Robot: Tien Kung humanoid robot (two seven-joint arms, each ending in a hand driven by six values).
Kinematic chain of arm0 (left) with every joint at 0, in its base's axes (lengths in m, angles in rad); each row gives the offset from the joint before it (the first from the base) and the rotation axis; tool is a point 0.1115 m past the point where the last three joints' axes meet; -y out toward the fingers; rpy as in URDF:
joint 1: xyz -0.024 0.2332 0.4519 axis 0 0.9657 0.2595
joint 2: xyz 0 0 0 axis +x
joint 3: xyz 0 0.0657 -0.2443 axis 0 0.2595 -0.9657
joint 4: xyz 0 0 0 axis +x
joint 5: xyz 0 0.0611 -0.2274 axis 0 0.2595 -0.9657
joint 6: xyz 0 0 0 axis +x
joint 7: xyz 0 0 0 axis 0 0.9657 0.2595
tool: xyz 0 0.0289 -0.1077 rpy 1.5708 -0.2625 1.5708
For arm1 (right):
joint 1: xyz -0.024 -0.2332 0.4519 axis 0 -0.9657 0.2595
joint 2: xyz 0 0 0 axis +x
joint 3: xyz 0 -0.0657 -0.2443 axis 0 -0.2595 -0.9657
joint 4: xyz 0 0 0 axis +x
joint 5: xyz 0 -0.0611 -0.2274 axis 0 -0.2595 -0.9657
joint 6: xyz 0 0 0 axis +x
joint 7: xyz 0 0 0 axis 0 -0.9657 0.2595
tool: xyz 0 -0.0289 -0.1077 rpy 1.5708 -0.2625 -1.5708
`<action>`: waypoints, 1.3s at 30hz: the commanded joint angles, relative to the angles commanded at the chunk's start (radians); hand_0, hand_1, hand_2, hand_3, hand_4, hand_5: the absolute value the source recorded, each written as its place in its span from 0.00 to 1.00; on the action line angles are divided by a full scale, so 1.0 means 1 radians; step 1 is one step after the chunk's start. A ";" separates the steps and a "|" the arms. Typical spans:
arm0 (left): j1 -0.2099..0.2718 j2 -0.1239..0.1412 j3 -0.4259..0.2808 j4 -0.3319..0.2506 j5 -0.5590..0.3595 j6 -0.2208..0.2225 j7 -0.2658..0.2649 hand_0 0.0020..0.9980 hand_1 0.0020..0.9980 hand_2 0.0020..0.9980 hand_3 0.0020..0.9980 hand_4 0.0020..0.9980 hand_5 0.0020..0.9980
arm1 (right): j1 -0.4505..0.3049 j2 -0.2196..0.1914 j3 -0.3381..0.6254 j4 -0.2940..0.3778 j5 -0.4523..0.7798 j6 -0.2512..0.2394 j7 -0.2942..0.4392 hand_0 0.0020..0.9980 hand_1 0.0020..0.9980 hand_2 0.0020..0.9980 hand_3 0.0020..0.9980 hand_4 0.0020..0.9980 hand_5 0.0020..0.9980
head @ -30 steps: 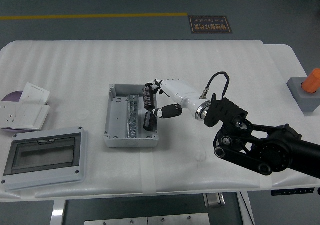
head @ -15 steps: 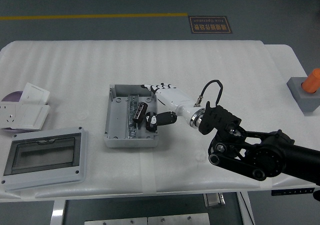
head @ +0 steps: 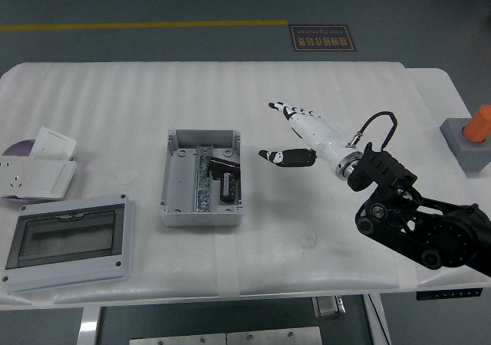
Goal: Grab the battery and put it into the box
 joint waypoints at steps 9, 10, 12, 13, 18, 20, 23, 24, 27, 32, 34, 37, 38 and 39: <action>0.010 -0.003 -0.007 0.000 -0.002 -0.001 -0.001 0.62 0.65 0.51 0.55 0.62 0.39 | -0.147 -0.059 0.203 0.013 -0.038 -0.015 0.034 1.00 0.98 0.97 1.00 0.84 0.51; 0.010 -0.003 -0.007 0.000 -0.002 -0.001 -0.001 0.62 0.65 0.51 0.54 0.62 0.39 | -0.159 -0.060 0.223 0.016 -0.043 -0.016 0.037 1.00 0.95 0.95 0.98 0.84 0.51; 0.010 -0.001 -0.005 0.000 -0.003 0.000 0.000 0.62 0.65 0.51 0.54 0.62 0.39 | -0.186 -0.062 0.263 0.025 -0.052 -0.017 0.043 1.00 0.95 0.95 0.98 0.84 0.51; 0.009 0.000 -0.005 0.000 -0.002 0.000 0.000 0.62 0.65 0.51 0.54 0.62 0.39 | -0.201 -0.062 0.284 0.030 -0.057 -0.018 0.045 1.00 0.95 0.95 0.98 0.84 0.51; 0.010 0.005 -0.003 0.000 -0.002 0.001 0.001 0.62 0.65 0.51 0.55 0.61 0.38 | -0.273 -0.057 0.367 0.057 -0.072 -0.024 0.057 1.00 0.94 0.93 1.00 0.84 0.51; 0.012 0.006 -0.002 0.000 -0.001 0.000 0.002 0.62 0.65 0.51 0.55 0.61 0.38 | -0.292 -0.054 0.385 0.062 -0.082 -0.025 0.058 1.00 0.94 0.93 1.00 0.84 0.51; 0.014 0.007 -0.003 0.001 0.009 0.000 0.004 0.62 0.65 0.51 0.54 0.61 0.37 | -0.308 -0.045 0.407 0.063 -0.086 -0.027 0.060 1.00 0.93 0.93 0.99 0.84 0.50; 0.014 0.007 -0.005 0.001 0.011 0.000 0.004 0.62 0.65 0.51 0.54 0.61 0.37 | -0.312 -0.042 0.414 0.063 -0.087 -0.027 0.061 1.00 0.93 0.93 0.99 0.84 0.50; 0.014 0.006 -0.011 0.001 0.015 0.002 0.005 0.62 0.65 0.51 0.54 0.61 0.37 | -0.321 -0.036 0.433 0.066 -0.088 -0.028 0.063 1.00 0.93 0.93 0.99 0.84 0.50; 0.017 0.001 -0.015 0.000 0.011 0.002 0.005 0.62 0.65 0.51 0.54 0.61 0.37 | -0.335 -0.034 0.454 0.069 -0.087 -0.026 0.065 1.00 0.93 0.93 0.99 0.83 0.50; 0.018 -0.001 -0.016 -0.001 0.009 0.002 0.005 0.62 0.65 0.51 0.54 0.61 0.37 | -0.341 -0.036 0.464 0.070 -0.088 -0.026 0.066 1.00 0.93 0.93 0.98 0.83 0.50; 0.021 -0.002 -0.017 -0.001 0.007 0.003 0.006 0.62 0.65 0.51 0.54 0.61 0.37 | -0.352 -0.038 0.478 0.074 -0.089 -0.026 0.067 1.00 0.93 0.93 0.98 0.83 0.50; 0.021 -0.002 -0.016 -0.001 0.005 0.003 0.006 0.62 0.65 0.51 0.54 0.61 0.37 | -0.356 -0.039 0.484 0.076 -0.089 -0.026 0.068 1.00 0.93 0.93 0.98 0.83 0.50; 0.022 -0.002 -0.016 0.000 0.003 0.003 0.006 0.62 0.65 0.51 0.54 0.61 0.37 | -0.360 -0.040 0.487 0.078 -0.088 -0.026 0.069 1.00 0.93 0.93 0.98 0.83 0.50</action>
